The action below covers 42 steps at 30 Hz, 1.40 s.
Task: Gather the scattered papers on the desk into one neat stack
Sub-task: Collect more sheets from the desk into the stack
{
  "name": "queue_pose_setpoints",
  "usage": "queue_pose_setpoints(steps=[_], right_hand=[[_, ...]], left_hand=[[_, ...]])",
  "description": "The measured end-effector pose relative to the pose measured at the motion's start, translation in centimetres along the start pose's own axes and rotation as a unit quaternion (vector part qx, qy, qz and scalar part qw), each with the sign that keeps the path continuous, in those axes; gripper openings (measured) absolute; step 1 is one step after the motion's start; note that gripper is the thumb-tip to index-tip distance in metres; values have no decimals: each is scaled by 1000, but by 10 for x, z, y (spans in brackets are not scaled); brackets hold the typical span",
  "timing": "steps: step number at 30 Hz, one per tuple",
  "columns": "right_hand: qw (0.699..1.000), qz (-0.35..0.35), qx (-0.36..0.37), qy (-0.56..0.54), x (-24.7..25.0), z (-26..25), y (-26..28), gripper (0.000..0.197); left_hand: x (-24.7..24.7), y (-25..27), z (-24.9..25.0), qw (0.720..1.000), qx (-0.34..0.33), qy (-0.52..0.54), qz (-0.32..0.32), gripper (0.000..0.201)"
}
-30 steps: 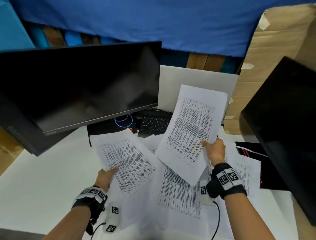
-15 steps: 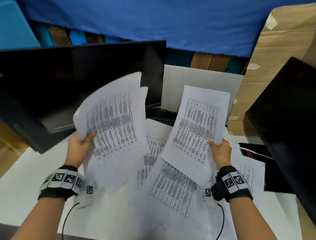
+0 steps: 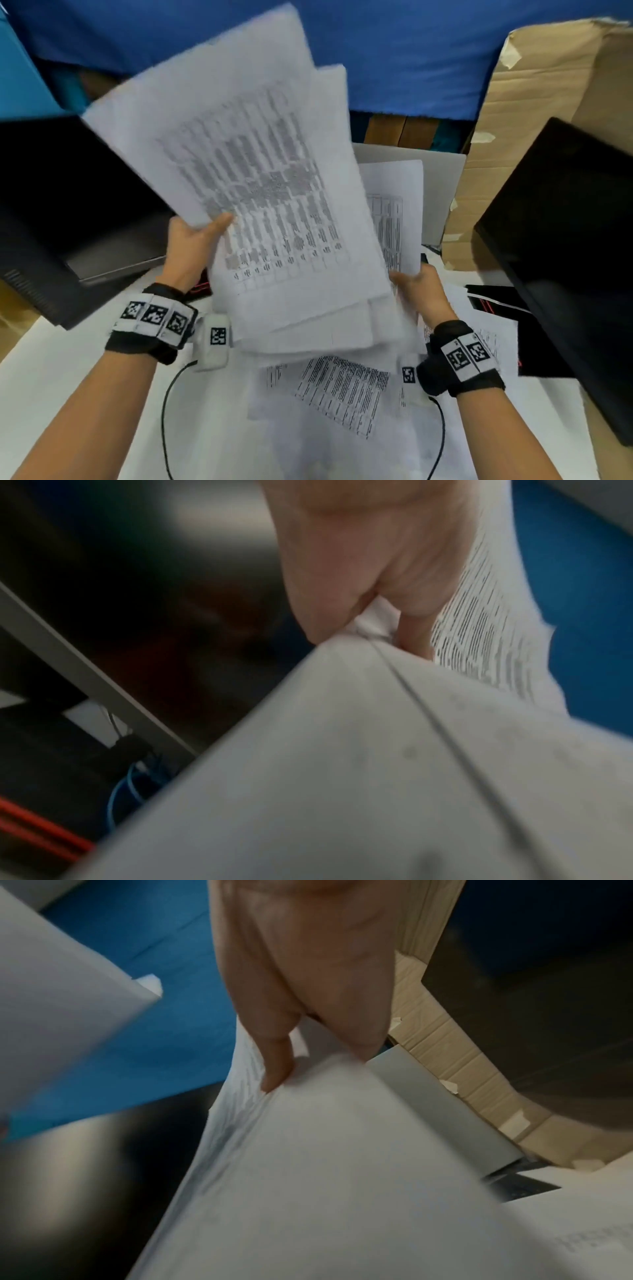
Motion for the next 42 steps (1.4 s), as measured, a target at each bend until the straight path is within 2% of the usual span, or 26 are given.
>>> queue_pose_setpoints(steps=[3, 5, 9, 10, 12, 14, 15, 17, 19, 21, 23, 26, 27, 28, 29, 31, 33, 35, 37, 40, 42], right_hand=[[997, -66, 16, -29, 0, -11, 2, 24], [996, -79, 14, -47, 5, -13, 2, 21], [991, -109, 5, -75, 2, -18, 6, 20], [991, -99, 0, -94, 2, -18, 6, 21], [982, -66, -34, -172, 2, -19, 7, 31], [962, -55, -56, -260, 4, -14, 7, 48], [963, -65, -47, -259, 3, -14, 7, 50], [977, -75, -6, -199, 0, -16, 10, 28], [986, -42, 26, -157, 0, -15, 7, 25], [985, -14, 46, -165, 1, -18, 4, 21], [985, -16, 55, -165, -2, -19, 4, 22], [985, -45, 37, -164, -10, -12, 6, 38], [985, -52, 28, -163, -13, -8, 7, 55], [984, -60, 21, -169, -16, -8, 8, 70], [982, -62, 20, -175, -18, -6, 9, 75], [983, -64, 26, -171, -19, -7, 11, 61], [983, -60, 33, -171, -16, -10, 9, 42], [981, -66, 51, -174, -11, -16, 8, 34], [978, -77, 64, -182, -8, -18, 8, 38], [979, -69, 59, -180, -6, -11, 12, 64], [982, -78, 25, -171, -10, 3, 12, 59]], left_hand=[[-32, 4, -21, 995, 42, -44, -77, 18], [-49, 6, -36, 991, 65, -40, -113, 23], [-55, 13, -56, 985, 109, 18, -132, 33], [-57, 15, -58, 984, 108, 19, -137, 35], [-64, 18, -56, 986, 87, 8, -142, 38], [-70, 21, -50, 989, 64, 0, -136, 40], [-73, 22, -47, 991, 51, -6, -126, 40], [-76, 25, -39, 995, 21, 2, -102, 44], [-76, 26, -30, 995, -6, 32, -96, 59], [-75, 25, -24, 993, -26, 44, -104, 77], [-74, 24, -25, 991, -10, 64, -118, 85], [-71, 25, -35, 984, 42, 81, -151, 98], [-70, 26, -40, 982, 55, 69, -168, 93], [-70, 27, -42, 979, 62, 56, -187, 79], [-70, 28, -44, 976, 68, 45, -204, 64], [-70, 29, -45, 971, 70, 33, -224, 48], [-68, 29, -39, 970, 62, 29, -232, 48], [-65, 28, -32, 969, 45, 29, -241, 49], [-61, 28, -27, 967, 36, 33, -249, 48], [-54, 29, -33, 966, 44, 28, -253, 50], [-51, 31, -40, 965, 61, 17, -256, 51]])
Point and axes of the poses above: each hand's wrist, its own y-axis away from the middle knuckle, its own x-axis out of the back of the hand, z = x × y, the point moved 1 cm from there along -y, towards the middle knuckle, and after that the axes turned 11 degrees about x, right-handed, at the moved point
